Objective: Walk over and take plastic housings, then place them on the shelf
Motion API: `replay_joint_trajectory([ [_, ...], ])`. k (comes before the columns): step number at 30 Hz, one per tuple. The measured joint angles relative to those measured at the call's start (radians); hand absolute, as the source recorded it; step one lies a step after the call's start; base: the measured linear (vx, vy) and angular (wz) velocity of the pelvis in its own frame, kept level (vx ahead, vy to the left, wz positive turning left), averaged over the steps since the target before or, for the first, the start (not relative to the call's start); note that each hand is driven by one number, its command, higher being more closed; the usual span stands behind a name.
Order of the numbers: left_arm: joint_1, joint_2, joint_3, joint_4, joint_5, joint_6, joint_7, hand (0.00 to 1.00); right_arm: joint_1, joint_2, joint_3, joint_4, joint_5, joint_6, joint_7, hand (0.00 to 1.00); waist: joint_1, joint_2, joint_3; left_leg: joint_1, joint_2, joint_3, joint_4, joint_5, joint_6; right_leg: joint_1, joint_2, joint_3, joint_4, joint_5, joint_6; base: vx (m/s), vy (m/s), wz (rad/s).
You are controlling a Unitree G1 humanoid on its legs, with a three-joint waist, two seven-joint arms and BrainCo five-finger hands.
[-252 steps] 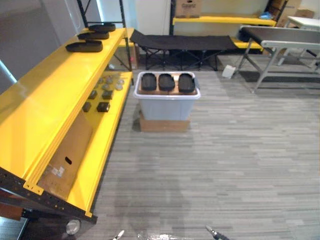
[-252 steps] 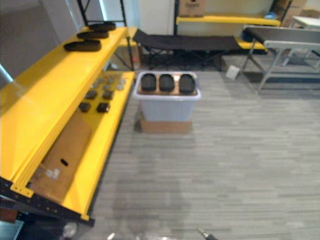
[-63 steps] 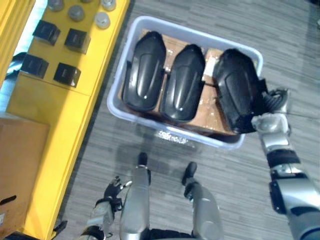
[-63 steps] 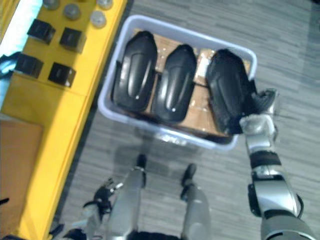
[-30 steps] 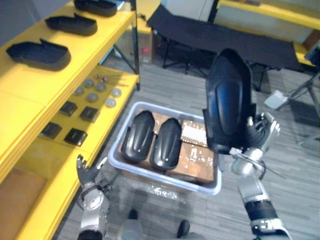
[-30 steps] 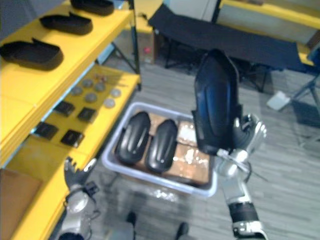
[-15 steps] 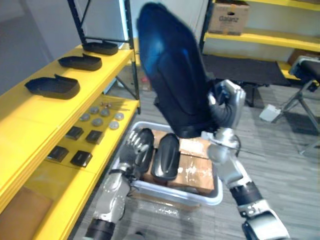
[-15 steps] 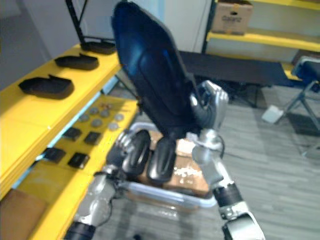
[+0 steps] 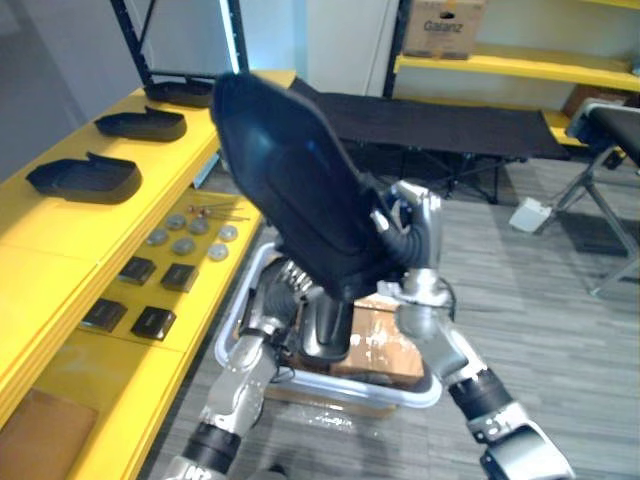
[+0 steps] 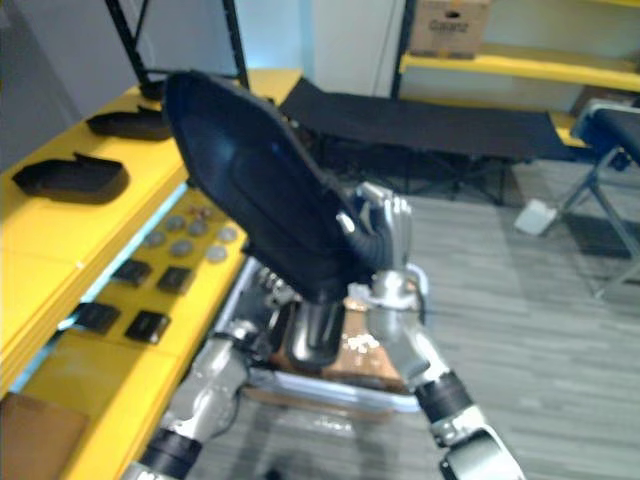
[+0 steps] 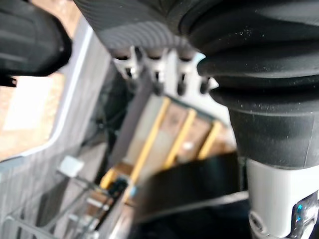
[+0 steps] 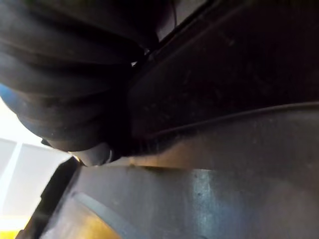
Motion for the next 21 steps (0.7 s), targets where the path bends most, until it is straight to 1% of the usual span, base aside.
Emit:
replay_joint_trajectory([
  [4,-0.003,0.000,-0.005,-0.012,-0.041,-0.028,0.001,0.00,0.034,0.016,0.002,0.031,0.000,-0.012,0.012,1.00,-0.001,-0.003,-0.002,0.000,0.000,0.000,0.000,0.000,0.000,-0.001,0.000,0.000,0.000,0.000,0.000,-0.01,0.002,0.00],
  [10,-0.002,0.000,-0.005,-0.057,-0.100,-0.040,0.002,0.00,0.064,0.029,0.010,0.069,0.003,-0.019,0.010,1.00,-0.002,-0.005,-0.004,0.000,0.000,-0.001,0.000,0.000,0.000,-0.001,0.000,0.000,-0.001,0.000,0.000,0.00,0.000,0.00],
  [11,-0.002,-0.001,-0.004,-0.061,-0.101,-0.040,0.009,1.00,0.067,0.032,0.011,0.072,0.003,-0.019,0.007,1.00,-0.003,-0.005,-0.004,-0.001,-0.001,-0.001,-0.001,0.000,0.000,-0.001,-0.001,-0.001,-0.001,0.000,0.000,0.00,0.000,0.00],
  [13,-0.001,-0.001,-0.004,-0.075,-0.106,-0.040,0.024,1.00,0.069,0.036,0.014,0.079,0.003,-0.021,-0.004,1.00,-0.003,-0.006,-0.004,-0.001,-0.001,-0.002,-0.001,0.000,0.000,-0.001,-0.001,-0.001,-0.002,0.000,0.000,0.00,0.000,0.00],
  [16,0.001,-0.004,-0.004,-0.100,-0.104,-0.040,0.049,1.00,0.088,0.047,0.017,0.098,0.018,-0.040,-0.013,1.00,-0.002,-0.011,-0.008,-0.001,-0.001,-0.003,-0.002,0.000,0.000,-0.001,0.000,-0.002,-0.004,0.000,0.000,0.00,0.000,0.00],
  [18,0.004,-0.007,-0.004,-0.100,-0.103,-0.040,0.051,1.00,0.103,0.057,0.017,0.104,0.023,-0.040,-0.014,1.00,-0.002,-0.017,-0.011,-0.001,-0.001,-0.003,-0.003,0.000,0.000,-0.001,-0.001,-0.002,-0.004,0.000,0.000,0.00,0.000,0.00],
  [21,0.017,-0.009,0.002,-0.100,-0.096,-0.038,0.052,1.00,0.107,0.065,0.039,0.105,0.023,-0.049,-0.033,1.00,-0.011,-0.023,-0.016,-0.001,-0.002,-0.004,-0.003,0.000,0.000,-0.001,-0.001,-0.001,-0.004,0.001,0.001,0.00,0.000,0.00],
])
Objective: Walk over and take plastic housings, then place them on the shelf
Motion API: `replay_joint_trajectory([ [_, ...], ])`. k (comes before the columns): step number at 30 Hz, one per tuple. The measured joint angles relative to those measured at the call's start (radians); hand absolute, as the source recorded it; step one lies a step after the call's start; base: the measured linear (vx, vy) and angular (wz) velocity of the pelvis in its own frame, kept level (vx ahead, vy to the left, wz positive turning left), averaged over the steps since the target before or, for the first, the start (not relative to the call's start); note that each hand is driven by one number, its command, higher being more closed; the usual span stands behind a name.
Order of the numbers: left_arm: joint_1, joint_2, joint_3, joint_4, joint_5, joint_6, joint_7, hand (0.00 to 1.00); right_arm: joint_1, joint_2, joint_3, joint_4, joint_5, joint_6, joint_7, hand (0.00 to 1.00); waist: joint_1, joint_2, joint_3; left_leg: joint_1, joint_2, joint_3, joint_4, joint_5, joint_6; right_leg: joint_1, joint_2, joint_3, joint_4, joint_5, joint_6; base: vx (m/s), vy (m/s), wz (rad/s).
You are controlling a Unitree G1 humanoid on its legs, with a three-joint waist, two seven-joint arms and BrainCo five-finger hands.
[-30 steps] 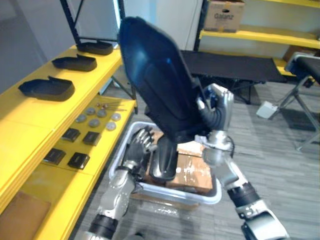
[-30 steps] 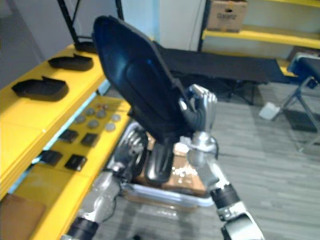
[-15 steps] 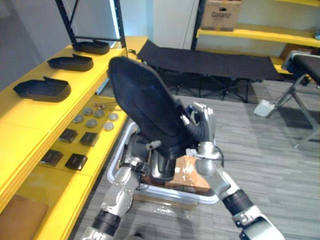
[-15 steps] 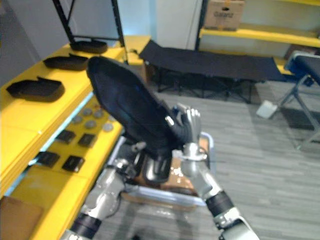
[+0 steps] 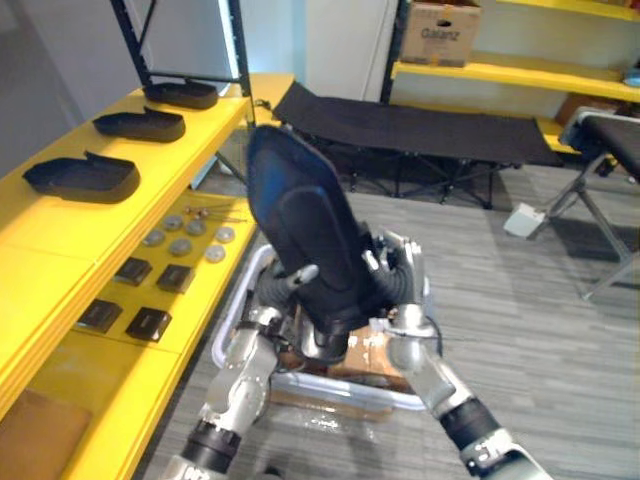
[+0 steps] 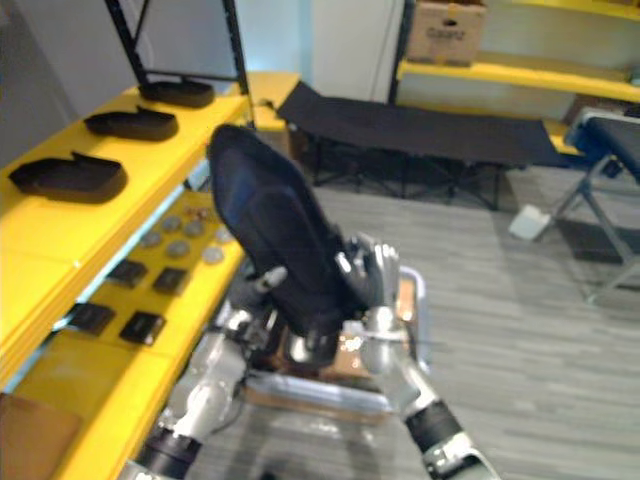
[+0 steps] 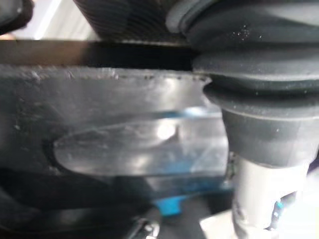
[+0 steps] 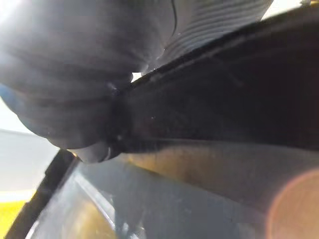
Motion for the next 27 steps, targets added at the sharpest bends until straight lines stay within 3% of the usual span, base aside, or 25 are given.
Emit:
replay_joint_trajectory([
  [9,0.003,0.002,0.029,0.006,0.029,0.011,-0.003,1.00,0.000,0.015,0.032,0.000,0.001,-0.001,-0.029,1.00,-0.004,-0.003,-0.002,0.000,0.000,0.000,0.003,0.000,0.000,0.000,0.000,0.000,0.000,0.000,0.000,0.00,0.000,0.00],
  [23,-0.009,0.040,0.030,0.060,-0.062,0.012,-0.104,1.00,-0.005,0.009,0.074,0.003,0.017,0.000,-0.066,1.00,-0.013,0.001,-0.022,-0.026,0.001,0.000,0.020,0.000,0.000,-0.018,0.001,0.001,-0.001,0.011,-0.003,0.00,0.000,0.00],
  [24,-0.009,0.045,0.030,0.060,-0.062,0.010,-0.111,1.00,-0.006,0.009,0.075,0.003,0.018,0.000,-0.065,0.00,-0.013,0.002,-0.024,-0.026,0.001,0.000,0.022,0.000,0.000,-0.016,0.001,0.001,-0.002,0.013,-0.003,-0.03,0.008,0.00],
  [27,-0.009,0.053,0.030,0.074,-0.087,-0.005,-0.122,1.00,-0.009,0.008,0.091,0.003,0.028,-0.004,-0.056,0.00,-0.013,0.006,-0.027,-0.030,0.003,0.000,0.033,0.000,0.000,-0.016,0.002,0.001,-0.002,0.017,-0.005,-0.07,0.007,-0.01],
])
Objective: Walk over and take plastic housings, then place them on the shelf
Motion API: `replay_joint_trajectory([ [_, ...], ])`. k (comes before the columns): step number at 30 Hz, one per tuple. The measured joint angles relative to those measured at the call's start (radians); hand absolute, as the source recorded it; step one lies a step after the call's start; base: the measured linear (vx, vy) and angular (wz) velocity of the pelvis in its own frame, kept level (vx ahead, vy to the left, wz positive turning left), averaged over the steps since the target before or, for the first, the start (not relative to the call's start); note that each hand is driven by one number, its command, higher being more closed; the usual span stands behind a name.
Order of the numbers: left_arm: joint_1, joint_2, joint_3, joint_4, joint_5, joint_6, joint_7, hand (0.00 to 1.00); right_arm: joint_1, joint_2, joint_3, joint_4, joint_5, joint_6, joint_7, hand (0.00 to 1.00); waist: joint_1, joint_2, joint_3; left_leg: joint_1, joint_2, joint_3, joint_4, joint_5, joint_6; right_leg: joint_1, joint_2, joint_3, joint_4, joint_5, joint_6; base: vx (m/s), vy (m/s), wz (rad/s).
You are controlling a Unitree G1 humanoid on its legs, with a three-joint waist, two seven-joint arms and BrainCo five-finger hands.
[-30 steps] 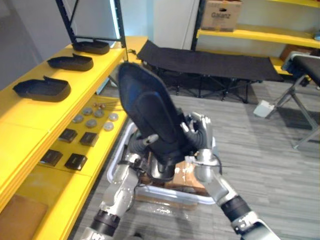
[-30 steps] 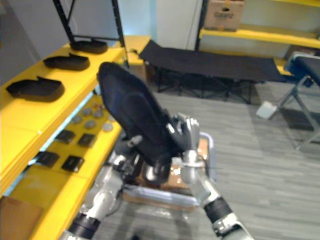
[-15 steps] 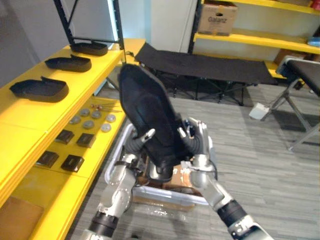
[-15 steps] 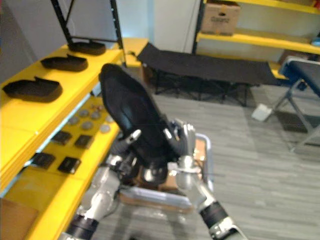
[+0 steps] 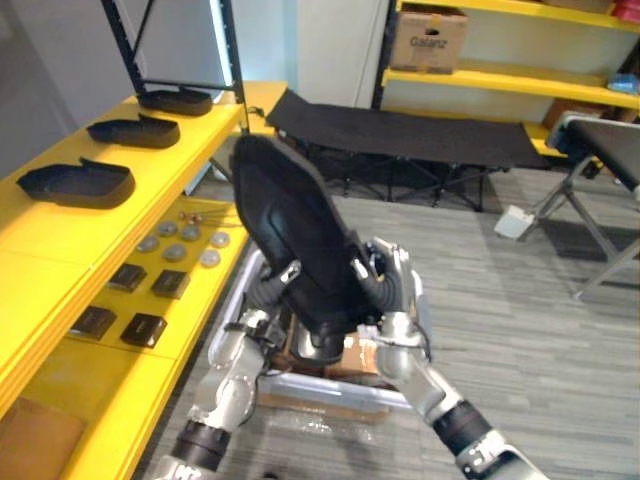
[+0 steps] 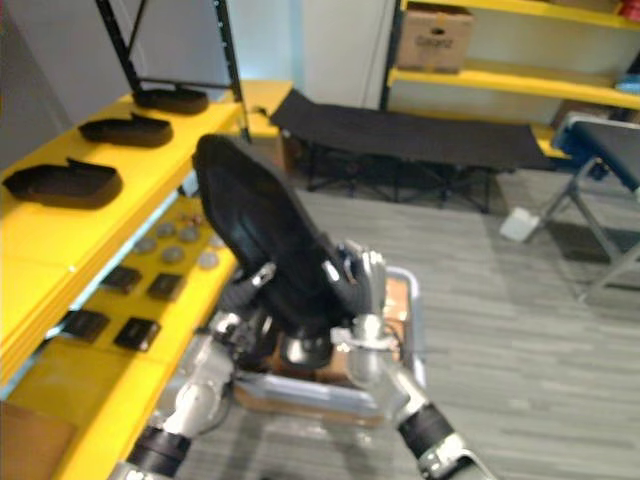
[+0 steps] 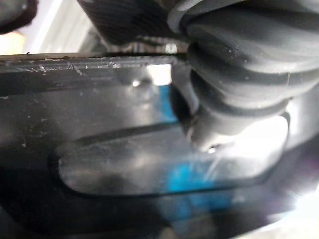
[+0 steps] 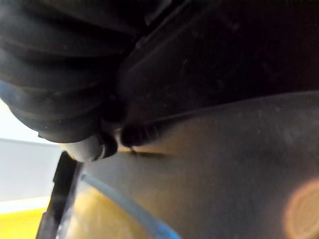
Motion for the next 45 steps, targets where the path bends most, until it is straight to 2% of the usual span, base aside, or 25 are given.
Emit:
replay_joint_trajectory([
  [2,0.000,-0.001,0.000,0.027,-0.007,-0.025,-0.001,1.00,-0.003,0.000,0.015,0.000,0.034,-0.004,0.038,0.00,0.000,0.004,-0.002,0.000,0.002,0.000,0.001,0.001,0.001,-0.004,0.000,0.000,-0.003,0.000,-0.002,-0.10,0.002,-0.02],
  [7,0.004,-0.004,-0.004,0.026,0.021,-0.056,0.025,1.00,-0.005,0.001,0.020,-0.004,0.081,-0.017,0.063,0.00,0.003,0.005,-0.002,-0.002,0.009,0.001,-0.005,0.007,-0.005,-0.009,0.004,-0.003,-0.008,-0.009,-0.014,-0.04,0.002,-0.01],
  [10,0.017,-0.028,0.006,-0.015,0.076,-0.103,0.039,1.00,0.003,0.000,0.005,-0.117,0.164,-0.009,0.103,0.00,0.000,0.005,-0.003,-0.001,0.010,0.002,-0.019,0.015,-0.009,-0.017,0.014,-0.004,-0.004,-0.010,-0.019,0.00,-0.007,-0.01],
  [12,0.031,-0.048,0.010,-0.077,0.142,-0.112,0.079,1.00,0.014,-0.001,-0.026,-0.211,0.223,-0.008,0.156,0.00,0.000,0.006,-0.003,0.000,0.011,0.002,-0.020,0.017,-0.010,-0.017,0.016,-0.005,0.000,-0.008,-0.016,0.04,-0.001,0.00],
  [15,0.046,-0.064,0.012,-0.111,0.289,-0.121,0.152,1.00,0.036,-0.014,-0.093,-0.348,0.334,-0.016,0.275,0.00,-0.004,0.019,-0.011,0.002,0.009,0.003,-0.025,0.017,-0.010,-0.017,0.016,-0.005,0.001,-0.002,-0.010,0.03,0.008,-0.02],
  [17,0.094,-0.066,0.044,-0.112,0.408,-0.121,0.213,1.00,0.064,-0.017,-0.161,-0.457,0.442,-0.062,0.372,0.00,-0.010,0.024,-0.014,0.016,0.010,0.009,-0.037,0.017,-0.009,-0.012,0.016,-0.001,0.001,-0.001,-0.009,0.03,0.016,-0.09],
  [18,0.108,-0.066,0.056,-0.112,0.436,-0.121,0.231,1.00,0.073,-0.018,-0.186,-0.477,0.472,-0.075,0.394,0.00,-0.013,0.024,-0.014,0.019,0.010,0.011,-0.039,0.017,-0.009,-0.010,0.016,-0.001,0.001,-0.001,-0.009,0.00,0.014,-0.07],
  [20,0.150,-0.074,0.135,-0.117,0.549,-0.122,0.315,1.00,0.119,-0.019,-0.275,-0.524,0.609,-0.118,0.479,0.00,-0.016,0.024,-0.014,0.031,0.011,0.023,-0.049,0.016,-0.009,-0.008,0.016,0.002,0.001,-0.002,-0.009,-0.03,0.011,-0.07],
  [21,0.160,-0.075,0.157,-0.124,0.572,-0.122,0.339,1.00,0.134,-0.018,-0.293,-0.530,0.648,-0.126,0.500,0.00,-0.017,0.024,-0.014,0.036,0.011,0.026,-0.054,0.016,-0.009,-0.007,0.016,0.004,0.001,-0.002,-0.008,-0.04,0.007,-0.07],
  [22,0.172,-0.079,0.203,-0.144,0.625,-0.124,0.382,1.00,0.170,-0.015,-0.330,-0.542,0.732,-0.139,0.546,0.00,-0.018,0.024,-0.015,0.036,0.011,0.027,-0.056,0.016,-0.008,-0.008,0.016,0.004,0.000,-0.004,-0.009,-0.04,0.008,-0.04],
  [23,0.178,-0.080,0.225,-0.159,0.645,-0.127,0.401,1.00,0.188,-0.012,-0.347,-0.548,0.772,-0.141,0.565,0.00,-0.018,0.024,-0.015,0.035,0.011,0.028,-0.057,0.016,-0.008,-0.010,0.016,0.004,0.000,-0.004,-0.010,-0.03,0.005,-0.04],
  [25,0.196,-0.084,0.310,-0.217,0.705,-0.148,0.456,1.00,0.259,0.027,-0.424,-0.555,0.924,-0.161,0.640,0.00,-0.022,0.024,-0.015,0.035,0.013,0.031,-0.060,0.017,-0.009,-0.014,0.017,0.005,0.000,-0.010,-0.017,-0.02,0.002,-0.04],
  [28,0.219,-0.095,0.382,-0.257,0.728,-0.184,0.478,1.00,0.327,0.097,-0.548,-0.535,1.033,-0.176,0.656,0.00,-0.030,0.028,-0.017,0.037,0.013,0.036,-0.067,0.019,-0.010,-0.018,0.017,0.007,0.000,-0.008,-0.014,0.00,0.002,-0.02],
  [33,0.263,-0.132,0.428,-0.258,0.725,-0.195,0.481,1.00,0.404,0.140,-0.672,-0.366,1.059,-0.174,0.650,0.00,-0.038,0.032,-0.019,0.043,0.014,0.065,-0.082,0.020,-0.009,-0.034,0.016,0.033,0.000,-0.004,-0.009,0.01,0.009,-0.16],
  [36,0.286,-0.154,0.428,-0.263,0.693,-0.195,0.461,1.00,0.443,0.144,-0.703,-0.250,1.046,-0.128,0.657,0.00,-0.046,0.032,-0.018,0.050,0.014,0.077,-0.091,0.021,-0.008,-0.036,0.017,0.046,0.000,-0.004,-0.008,0.01,0.006,-0.12],
  [38,0.316,-0.176,0.423,-0.301,0.680,-0.196,0.459,1.00,0.472,0.146,-0.704,-0.192,1.045,-0.086,0.697,0.00,-0.051,0.033,-0.018,0.045,0.015,0.084,-0.092,0.020,-0.008,-0.047,0.015,0.055,0.000,-0.002,-0.005,0.00,0.001,-0.11],
  [40,0.330,-0.180,0.422,-0.322,0.665,-0.199,0.457,1.00,0.489,0.151,-0.703,-0.176,1.026,-0.069,0.735,0.00,-0.053,0.033,-0.017,0.035,0.015,0.082,-0.091,0.020,-0.008,-0.053,0.015,0.053,0.000,-0.001,-0.004,-0.01,-0.001,0.03],
  [45,0.347,-0.184,0.436,-0.342,0.665,-0.221,0.460,1.00,0.494,0.152,-0.682,-0.144,1.007,-0.066,0.782,0.00,-0.037,0.033,-0.014,0.010,0.005,0.025,-0.089,0.025,-0.002,-0.044,-0.001,-0.003,0.000,-0.003,-0.001,-0.03,0.003,0.32],
])
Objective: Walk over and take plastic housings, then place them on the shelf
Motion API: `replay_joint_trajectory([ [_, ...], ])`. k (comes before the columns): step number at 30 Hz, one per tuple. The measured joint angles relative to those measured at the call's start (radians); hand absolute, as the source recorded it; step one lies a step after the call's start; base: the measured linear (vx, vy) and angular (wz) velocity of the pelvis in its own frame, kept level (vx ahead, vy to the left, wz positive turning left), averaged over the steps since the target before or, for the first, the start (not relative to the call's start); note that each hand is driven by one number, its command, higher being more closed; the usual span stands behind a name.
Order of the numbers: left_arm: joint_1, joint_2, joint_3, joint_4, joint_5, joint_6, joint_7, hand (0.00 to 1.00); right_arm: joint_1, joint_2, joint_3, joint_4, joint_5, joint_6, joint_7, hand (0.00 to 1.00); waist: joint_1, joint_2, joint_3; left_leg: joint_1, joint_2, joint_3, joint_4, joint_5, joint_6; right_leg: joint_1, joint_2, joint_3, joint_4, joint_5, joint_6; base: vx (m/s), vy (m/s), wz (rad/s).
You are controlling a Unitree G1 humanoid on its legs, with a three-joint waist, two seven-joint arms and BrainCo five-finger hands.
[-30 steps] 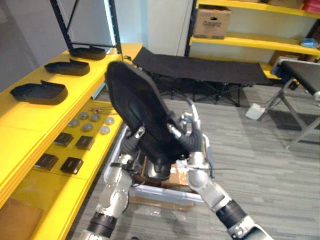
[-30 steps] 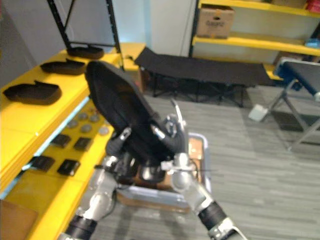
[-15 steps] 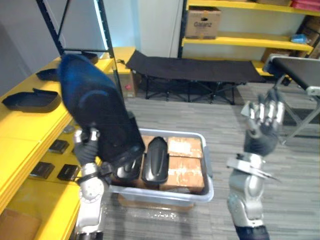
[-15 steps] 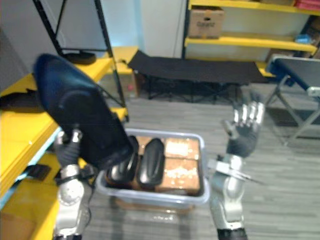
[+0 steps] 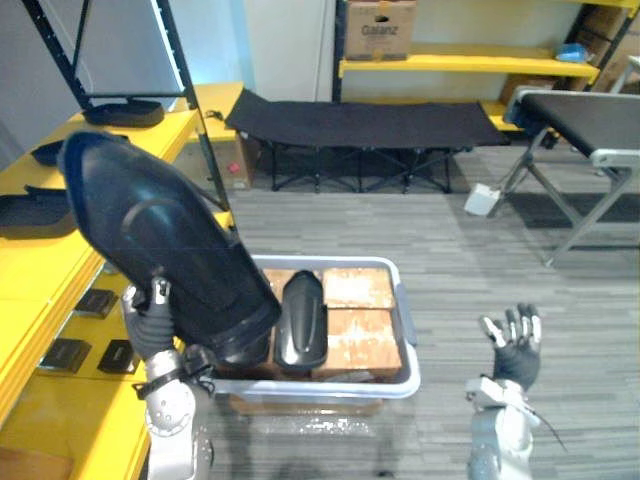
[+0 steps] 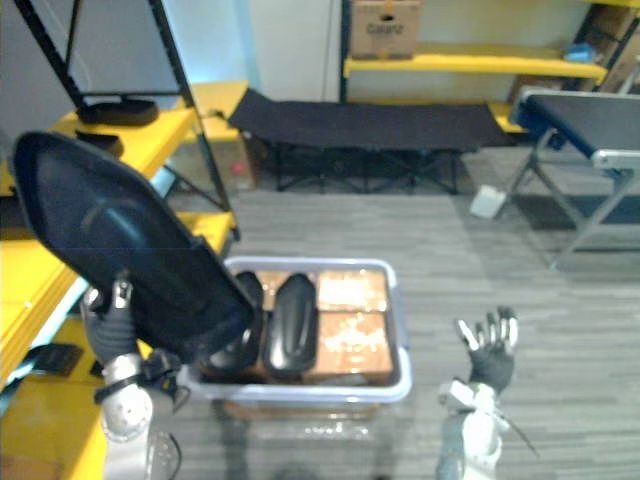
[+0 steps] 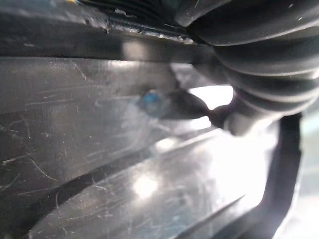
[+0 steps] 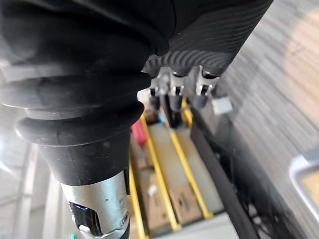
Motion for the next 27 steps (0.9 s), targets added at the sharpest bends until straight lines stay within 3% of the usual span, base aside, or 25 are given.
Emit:
replay_joint_trajectory([
  [3,0.037,-0.022,0.044,-0.058,0.000,-0.013,-0.002,1.00,-0.034,0.000,0.055,0.060,0.000,0.003,0.014,0.00,0.021,0.005,0.010,-0.015,-0.016,-0.054,-0.003,0.014,0.007,0.019,-0.009,-0.056,0.000,-0.005,0.007,-0.02,0.012,0.56],
  [8,0.093,-0.021,0.131,-0.142,-0.009,-0.046,-0.017,1.00,-0.116,-0.006,0.176,0.070,-0.083,0.005,0.031,0.00,0.092,0.015,0.025,-0.050,-0.053,-0.169,-0.011,0.032,0.016,0.045,-0.034,-0.145,0.016,-0.023,0.031,-0.02,0.030,0.62],
  [11,0.111,-0.021,0.137,-0.140,-0.033,-0.059,-0.073,1.00,-0.137,-0.012,0.219,0.064,-0.116,0.005,0.019,0.00,0.095,0.015,0.035,-0.049,-0.059,-0.289,-0.052,0.065,0.019,0.067,-0.036,-0.125,0.087,-0.059,0.042,0.06,0.047,1.06],
  [13,0.110,-0.019,0.139,-0.140,-0.042,-0.060,-0.100,1.00,-0.144,-0.021,0.222,0.062,-0.120,0.005,0.016,0.00,0.098,0.005,0.046,-0.051,-0.059,-0.335,-0.055,0.080,0.013,0.073,-0.037,-0.108,0.133,-0.089,0.025,0.08,0.048,1.11],
  [14,0.122,-0.017,0.151,-0.134,-0.042,-0.060,-0.104,1.00,-0.157,-0.025,0.223,0.062,-0.134,0.005,0.018,0.00,0.114,-0.007,0.053,-0.045,-0.061,-0.358,-0.054,0.090,0.008,0.080,-0.041,-0.112,0.165,-0.118,0.019,0.04,0.001,0.64],
  [17,0.154,-0.018,0.159,-0.111,-0.049,-0.059,-0.105,1.00,-0.190,-0.039,0.225,0.062,-0.133,0.005,0.025,0.00,0.139,-0.019,0.062,-0.047,-0.075,-0.379,-0.023,0.087,0.002,0.092,-0.055,-0.113,0.192,-0.160,0.013,0.01,-0.037,0.30],
  [21,0.183,-0.027,0.152,-0.102,-0.071,-0.059,-0.136,1.00,-0.215,-0.067,0.221,0.062,-0.137,0.025,0.039,0.00,0.144,-0.016,0.091,-0.066,-0.102,-0.420,0.033,0.073,-0.013,0.143,-0.056,-0.150,0.196,-0.228,0.011,-0.08,-0.066,0.50],
  [22,0.186,-0.036,0.152,-0.099,-0.098,-0.059,-0.167,1.00,-0.209,-0.069,0.206,0.060,-0.150,0.034,0.037,0.00,0.137,0.000,0.108,-0.088,-0.079,-0.344,0.056,0.034,0.013,0.168,-0.049,-0.191,0.195,-0.229,0.024,-0.11,-0.080,0.92],
  [23,0.187,-0.052,0.147,-0.096,-0.126,-0.059,-0.202,1.00,-0.190,-0.075,0.177,0.055,-0.153,0.045,0.036,0.00,0.110,0.012,0.115,-0.103,-0.044,-0.242,0.087,0.024,0.029,0.189,-0.040,-0.236,0.195,-0.228,0.025,-0.12,-0.062,0.97],
  [25,0.191,-0.072,0.135,-0.083,-0.153,-0.064,-0.233,1.00,-0.159,-0.098,0.133,0.053,-0.153,0.065,0.036,0.00,0.107,0.021,0.108,-0.135,0.010,-0.111,0.127,0.019,0.037,0.196,-0.049,-0.273,0.198,-0.227,0.025,-0.10,0.044,0.66],
  [27,0.195,-0.074,0.117,-0.062,-0.167,-0.067,-0.236,1.00,-0.148,-0.115,0.096,0.050,-0.152,0.070,0.038,0.00,0.103,0.036,0.105,-0.184,0.046,-0.008,0.296,-0.014,0.091,0.179,-0.081,-0.272,0.227,-0.234,0.027,-0.07,0.111,0.08],
])
